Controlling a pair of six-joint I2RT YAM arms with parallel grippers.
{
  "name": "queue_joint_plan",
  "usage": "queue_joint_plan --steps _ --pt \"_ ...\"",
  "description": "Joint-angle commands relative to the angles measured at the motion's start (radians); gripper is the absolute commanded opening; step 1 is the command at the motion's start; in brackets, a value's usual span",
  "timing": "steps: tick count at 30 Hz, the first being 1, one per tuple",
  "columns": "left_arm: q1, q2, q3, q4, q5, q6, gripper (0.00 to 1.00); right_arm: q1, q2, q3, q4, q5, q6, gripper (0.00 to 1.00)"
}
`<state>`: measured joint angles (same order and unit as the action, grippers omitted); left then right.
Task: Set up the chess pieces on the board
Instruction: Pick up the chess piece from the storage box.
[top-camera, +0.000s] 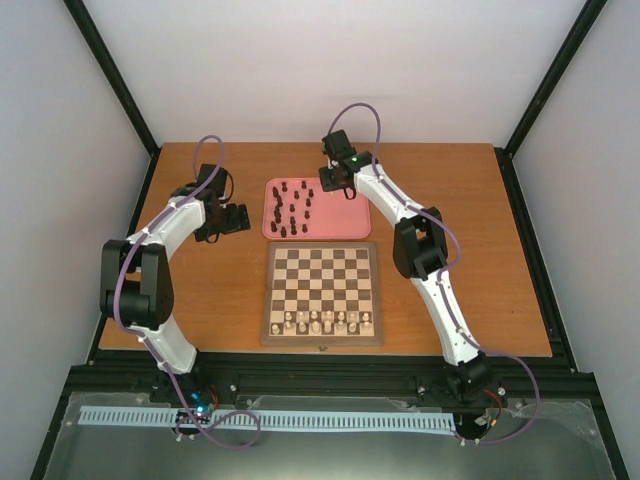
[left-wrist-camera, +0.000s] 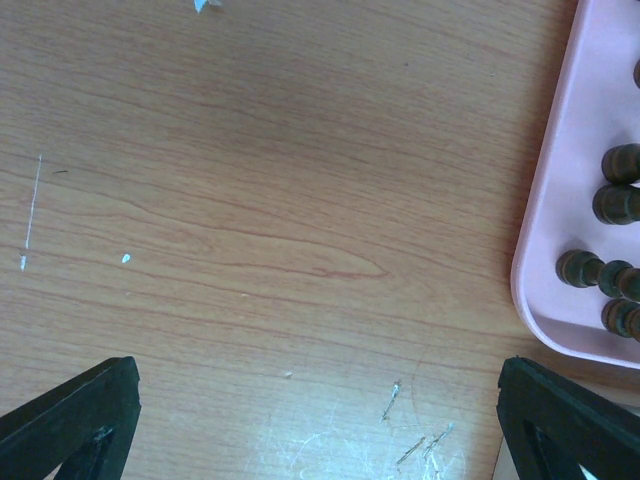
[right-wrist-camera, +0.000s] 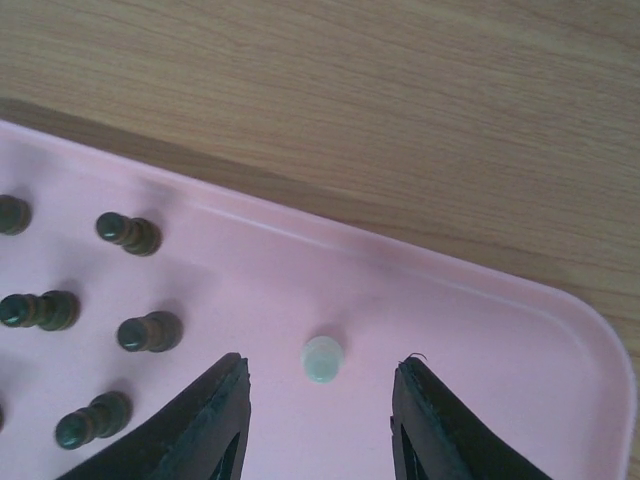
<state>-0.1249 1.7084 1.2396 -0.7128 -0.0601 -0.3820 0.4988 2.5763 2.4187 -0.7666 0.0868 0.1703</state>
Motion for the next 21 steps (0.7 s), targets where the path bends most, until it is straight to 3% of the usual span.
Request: queue_joint_plan --steps 1,21 --pt "-0.005 0.002 0.032 -0.006 -0.014 0.000 1.00 -0.003 0.025 -0.004 0.006 -0.072 -0.020 0.39" --pt "-0.004 0.006 0.032 -0.010 -0.020 0.004 1.00 -0.012 0.083 0.007 0.009 -0.041 -0.010 0.34"
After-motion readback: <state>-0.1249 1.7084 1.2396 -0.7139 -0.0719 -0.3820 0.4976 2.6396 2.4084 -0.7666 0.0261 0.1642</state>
